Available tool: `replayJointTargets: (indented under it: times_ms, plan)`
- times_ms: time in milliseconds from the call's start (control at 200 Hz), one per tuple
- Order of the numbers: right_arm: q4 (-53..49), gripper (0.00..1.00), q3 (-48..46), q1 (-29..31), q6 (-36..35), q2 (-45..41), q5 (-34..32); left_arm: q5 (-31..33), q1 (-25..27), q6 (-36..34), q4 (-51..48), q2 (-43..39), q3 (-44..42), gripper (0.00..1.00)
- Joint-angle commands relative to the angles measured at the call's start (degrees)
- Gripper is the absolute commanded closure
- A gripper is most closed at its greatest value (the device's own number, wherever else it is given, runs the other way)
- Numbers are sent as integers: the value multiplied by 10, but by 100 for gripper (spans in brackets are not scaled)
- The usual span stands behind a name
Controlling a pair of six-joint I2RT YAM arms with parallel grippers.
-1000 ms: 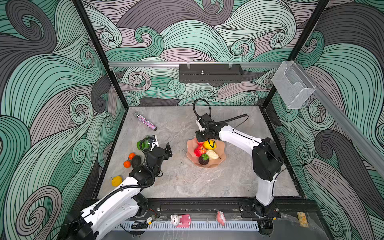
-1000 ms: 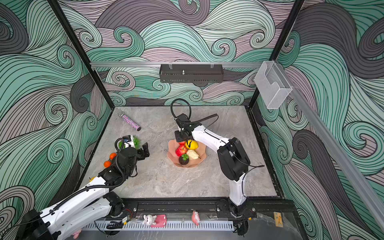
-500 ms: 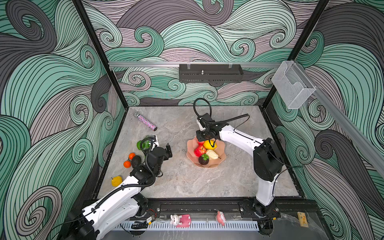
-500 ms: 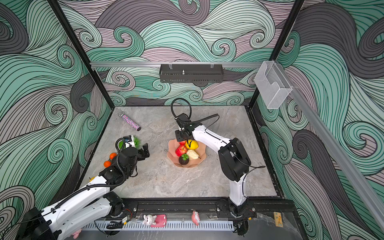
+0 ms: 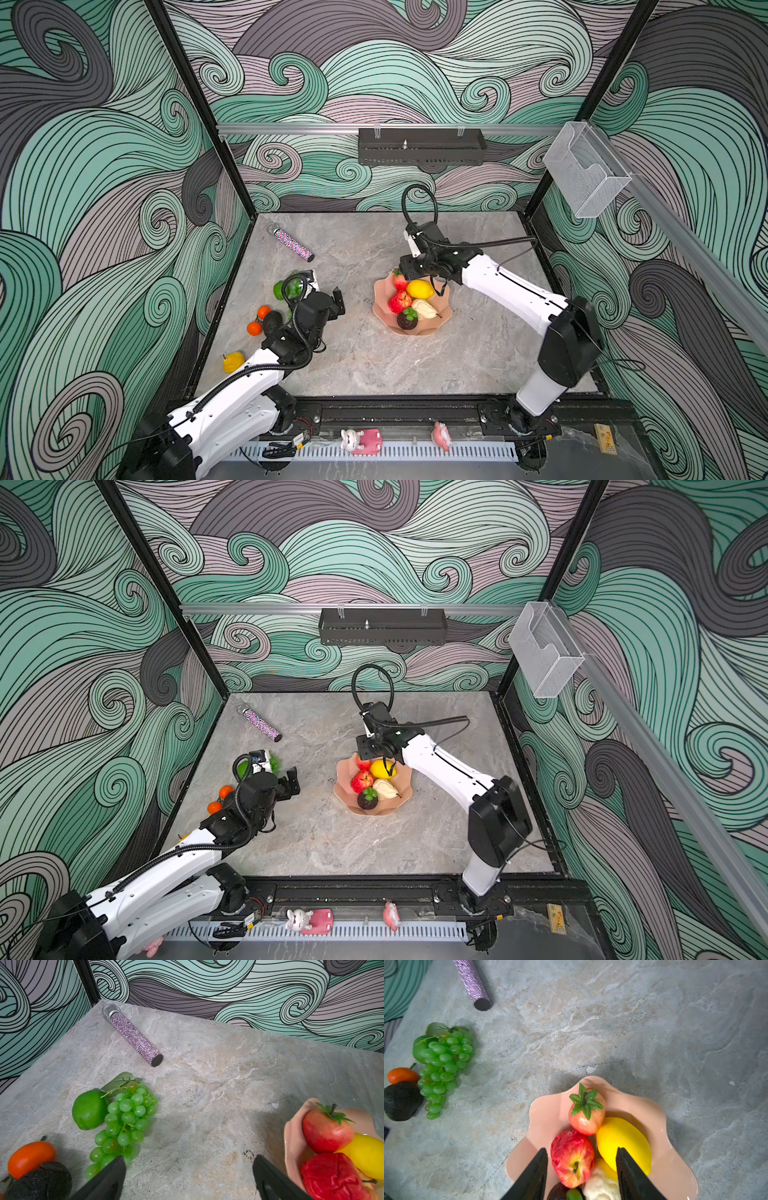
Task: Place and organize the fake fruits in the fruit bowl
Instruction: 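Open the right gripper and raise it away from the bowl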
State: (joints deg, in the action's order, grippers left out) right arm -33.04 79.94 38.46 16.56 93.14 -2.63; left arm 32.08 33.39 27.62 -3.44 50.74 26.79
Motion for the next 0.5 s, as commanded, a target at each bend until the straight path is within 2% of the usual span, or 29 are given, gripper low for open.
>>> replayJointTargets:
  times_ms: [0, 235, 495]
  plan:
    - [-16, 43, -57, 3, 13, -86, -10, -19, -4, 8, -21, 9, 31, 3]
    - [-35, 37, -215, 3, 57, -270, -1, -38, -10, 38, -53, 34, 56, 3]
    - [-22, 27, -382, 0, 116, -460, -26, -119, -11, 97, -185, 54, 110, 3]
